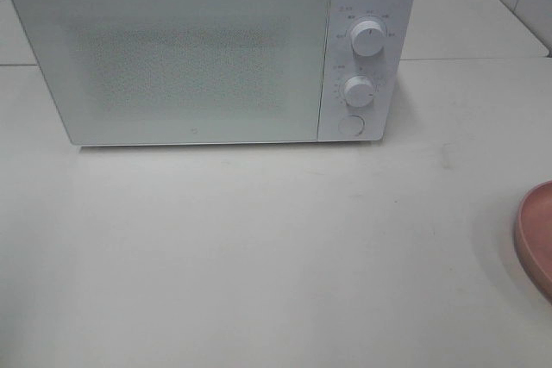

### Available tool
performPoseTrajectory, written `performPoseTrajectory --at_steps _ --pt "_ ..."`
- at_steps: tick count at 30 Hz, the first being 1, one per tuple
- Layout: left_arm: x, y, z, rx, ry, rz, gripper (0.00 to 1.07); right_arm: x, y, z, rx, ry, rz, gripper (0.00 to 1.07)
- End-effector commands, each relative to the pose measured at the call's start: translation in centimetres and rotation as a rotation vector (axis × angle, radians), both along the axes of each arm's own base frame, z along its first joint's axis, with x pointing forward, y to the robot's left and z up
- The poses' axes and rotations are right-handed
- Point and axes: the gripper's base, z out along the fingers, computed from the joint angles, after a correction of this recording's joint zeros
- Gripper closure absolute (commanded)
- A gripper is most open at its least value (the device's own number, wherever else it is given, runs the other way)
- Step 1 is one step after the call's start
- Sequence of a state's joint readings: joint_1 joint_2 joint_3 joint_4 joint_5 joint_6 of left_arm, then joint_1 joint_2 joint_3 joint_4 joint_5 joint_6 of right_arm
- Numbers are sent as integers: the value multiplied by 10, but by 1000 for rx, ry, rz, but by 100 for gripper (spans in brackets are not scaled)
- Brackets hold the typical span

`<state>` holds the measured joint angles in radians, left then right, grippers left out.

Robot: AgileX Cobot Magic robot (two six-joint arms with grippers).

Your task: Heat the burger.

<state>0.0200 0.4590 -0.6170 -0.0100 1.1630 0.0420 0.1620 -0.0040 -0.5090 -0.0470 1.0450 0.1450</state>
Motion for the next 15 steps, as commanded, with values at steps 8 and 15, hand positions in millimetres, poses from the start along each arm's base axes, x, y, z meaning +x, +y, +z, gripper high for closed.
performPoseTrajectory --at_steps 8,15 --pt "-38 -3 -11 5 -205 -28 12 -3 0 0 -3 -32 0 32" --pt "-58 -4 -9 4 -359 -34 12 -3 0 0 -3 -32 0 32"
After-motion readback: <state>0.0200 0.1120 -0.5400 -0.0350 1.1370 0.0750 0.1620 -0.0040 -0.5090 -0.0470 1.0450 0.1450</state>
